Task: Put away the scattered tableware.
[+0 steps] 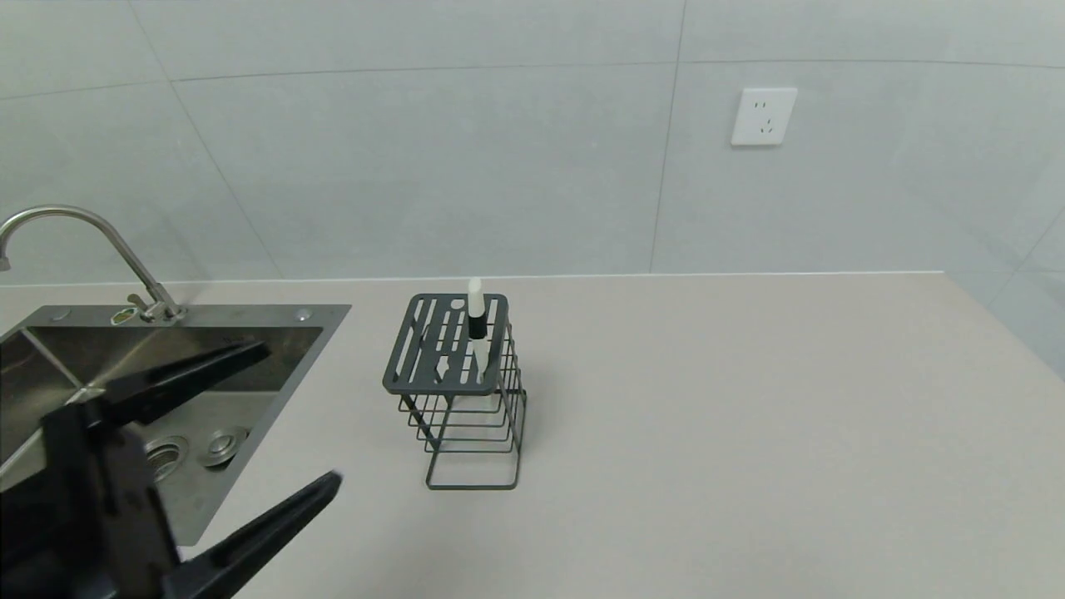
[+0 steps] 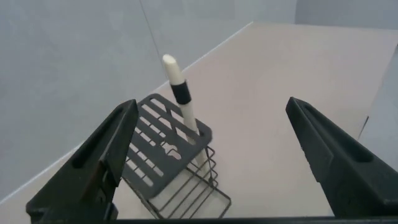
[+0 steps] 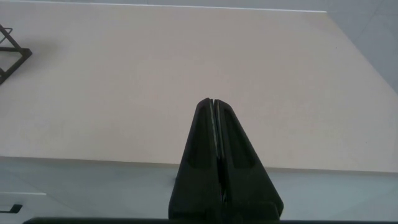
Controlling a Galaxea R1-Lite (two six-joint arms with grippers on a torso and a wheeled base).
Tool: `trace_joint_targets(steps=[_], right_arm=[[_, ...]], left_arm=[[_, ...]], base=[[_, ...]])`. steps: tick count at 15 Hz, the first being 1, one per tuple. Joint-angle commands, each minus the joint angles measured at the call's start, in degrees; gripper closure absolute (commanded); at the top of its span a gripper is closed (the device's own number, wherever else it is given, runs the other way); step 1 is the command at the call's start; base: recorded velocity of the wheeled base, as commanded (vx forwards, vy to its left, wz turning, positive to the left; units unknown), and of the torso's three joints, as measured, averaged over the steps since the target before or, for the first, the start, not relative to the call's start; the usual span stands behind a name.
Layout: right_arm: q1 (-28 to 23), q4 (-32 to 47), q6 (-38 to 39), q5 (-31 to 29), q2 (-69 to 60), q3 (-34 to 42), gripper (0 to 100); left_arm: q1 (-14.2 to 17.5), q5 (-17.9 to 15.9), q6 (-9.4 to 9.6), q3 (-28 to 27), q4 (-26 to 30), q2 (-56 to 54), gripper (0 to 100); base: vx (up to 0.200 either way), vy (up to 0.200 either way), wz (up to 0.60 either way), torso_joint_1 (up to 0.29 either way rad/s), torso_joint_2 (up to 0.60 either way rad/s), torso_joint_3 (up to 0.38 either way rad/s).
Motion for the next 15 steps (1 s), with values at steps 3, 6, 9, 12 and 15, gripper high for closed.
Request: trace_joint_targets(steps=[3,6,9,12,15], right_arm=[[0.01,-0.04,-0.06,0.10,0.07,0.00,100],[0.01,0.04,0.47,-0.07,0.07,0.00,100],[0.01,0.04,0.65,-0.07,0.07,0.00,100],[0.01,0.04,0.65,0.01,0.07,0.00,100],[0.01,0.04,0.65,-0.07,0.07,0.00,100]], left_arm=[[5.56,6.50,-1.30,7.15,45.51,-52.99,0],[5.65,15.29,-3.50,7.15,57.73,-55.98,0],[6.27,35.42,-8.86,7.24,66.60,-55.98,0],[13.03,35.59,-7.45,7.33,66.25,-61.34,0],[13.03,35.33,-8.68,7.33,66.34,-61.43,0]], base=[[0.000,0.000,0.00,0.000,0.00,0.000],[0.000,0.000,0.00,0.000,0.00,0.000],[0.000,0.000,0.00,0.000,0.00,0.000],[0.000,0.000,0.00,0.000,0.00,0.000],[0.000,0.000,0.00,0.000,0.00,0.000]])
